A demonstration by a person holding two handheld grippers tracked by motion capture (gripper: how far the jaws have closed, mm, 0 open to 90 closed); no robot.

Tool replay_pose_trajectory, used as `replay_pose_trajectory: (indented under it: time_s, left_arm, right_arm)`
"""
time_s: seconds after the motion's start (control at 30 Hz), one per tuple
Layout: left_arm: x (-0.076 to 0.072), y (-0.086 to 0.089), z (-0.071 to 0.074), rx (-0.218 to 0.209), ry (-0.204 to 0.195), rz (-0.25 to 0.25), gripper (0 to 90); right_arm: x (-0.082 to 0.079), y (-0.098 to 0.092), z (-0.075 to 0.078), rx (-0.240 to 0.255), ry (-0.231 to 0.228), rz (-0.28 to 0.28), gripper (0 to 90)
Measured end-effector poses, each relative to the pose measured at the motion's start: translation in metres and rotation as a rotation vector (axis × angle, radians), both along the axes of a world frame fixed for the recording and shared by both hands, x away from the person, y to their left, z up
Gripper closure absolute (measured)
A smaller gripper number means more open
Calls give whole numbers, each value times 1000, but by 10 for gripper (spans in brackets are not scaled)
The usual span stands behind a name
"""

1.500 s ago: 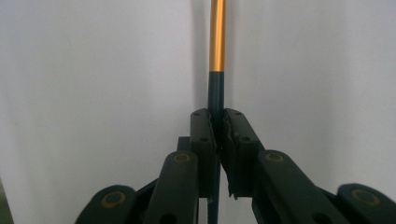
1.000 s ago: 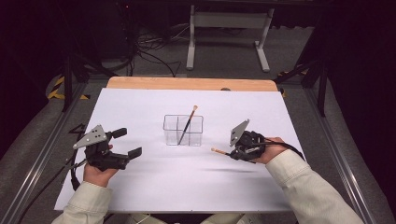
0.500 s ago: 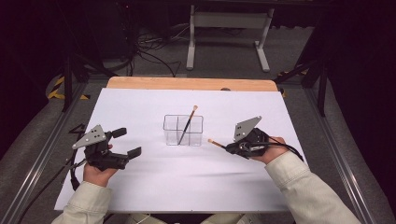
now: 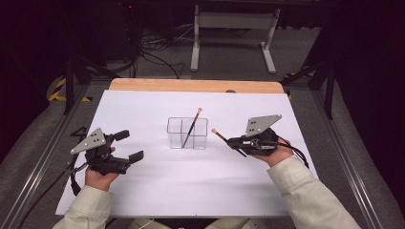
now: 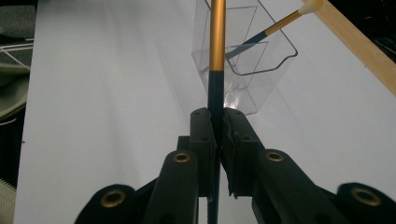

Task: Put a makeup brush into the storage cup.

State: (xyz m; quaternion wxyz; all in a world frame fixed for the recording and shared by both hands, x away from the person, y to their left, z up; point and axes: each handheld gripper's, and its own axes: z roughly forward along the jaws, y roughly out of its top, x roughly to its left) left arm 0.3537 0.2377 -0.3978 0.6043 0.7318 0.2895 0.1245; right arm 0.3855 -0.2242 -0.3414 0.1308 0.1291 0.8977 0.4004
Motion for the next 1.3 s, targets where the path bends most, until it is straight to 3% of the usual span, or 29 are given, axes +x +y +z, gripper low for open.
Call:
replay_pose_trajectory:
  time_s: [0.33, 0.47, 0.6, 0.8, 1.07, 1.3]
  left_arm:
    - [0, 0, -1, -3, 5, -2, 9]
    - [0, 0, -1, -2, 7, -4, 9]
    - [0, 0, -1, -3, 6, -5, 9]
    - [0, 1, -1, -5, 5, -5, 9]
    - [0, 1, -1, -6, 5, -7, 9]
    - [0, 1, -1, 2, 4, -9, 9]
  right_arm:
    - [-1, -5, 4, 174, -35, -36, 830]
    - [-1, -6, 5, 209, -60, -47, 831]
    - [1, -9, 3, 277, -51, -56, 830]
    - [1, -8, 3, 328, -75, -82, 830]
    - [3, -12, -3, 444, -96, -107, 830]
    - [3, -12, -3, 486, -119, -111, 831]
